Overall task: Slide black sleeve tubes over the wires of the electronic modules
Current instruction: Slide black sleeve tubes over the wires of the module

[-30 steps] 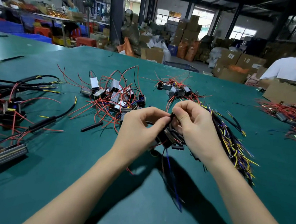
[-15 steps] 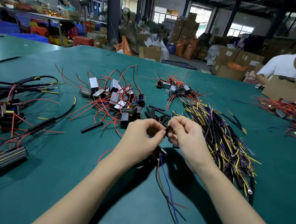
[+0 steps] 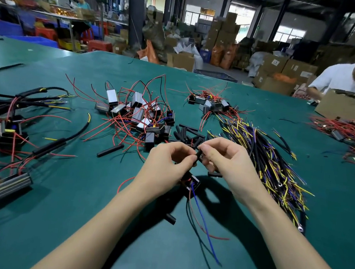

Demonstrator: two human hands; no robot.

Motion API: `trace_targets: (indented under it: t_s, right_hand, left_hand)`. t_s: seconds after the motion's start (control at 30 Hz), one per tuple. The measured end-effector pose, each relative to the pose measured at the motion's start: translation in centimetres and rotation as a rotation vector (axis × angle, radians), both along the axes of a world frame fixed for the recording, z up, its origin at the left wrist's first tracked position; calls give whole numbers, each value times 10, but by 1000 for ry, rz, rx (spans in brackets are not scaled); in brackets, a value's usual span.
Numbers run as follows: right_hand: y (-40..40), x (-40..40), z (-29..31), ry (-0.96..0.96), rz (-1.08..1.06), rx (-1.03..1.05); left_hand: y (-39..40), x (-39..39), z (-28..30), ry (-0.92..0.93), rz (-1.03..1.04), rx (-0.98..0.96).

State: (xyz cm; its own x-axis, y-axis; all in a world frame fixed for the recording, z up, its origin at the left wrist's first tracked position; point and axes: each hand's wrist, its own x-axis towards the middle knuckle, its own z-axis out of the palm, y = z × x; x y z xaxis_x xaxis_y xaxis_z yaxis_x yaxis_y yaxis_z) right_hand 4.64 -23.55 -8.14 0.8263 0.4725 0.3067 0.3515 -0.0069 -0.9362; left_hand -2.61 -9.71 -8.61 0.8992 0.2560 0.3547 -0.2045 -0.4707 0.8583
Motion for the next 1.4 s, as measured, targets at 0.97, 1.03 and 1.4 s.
trace_targets:
  t_s: [0.97,1.03,1.4]
  right_hand:
    - [13,-9,-6,236,-26,184]
    - [13,-10,-7,258,-31,204]
    - [15,-17,-4,224,27,108]
  left_hand:
    - [13,-2,4,126,-167,-46]
    - [14,-2,4,145,-172,-29]
    - [21,-9,6,205,-233,-205]
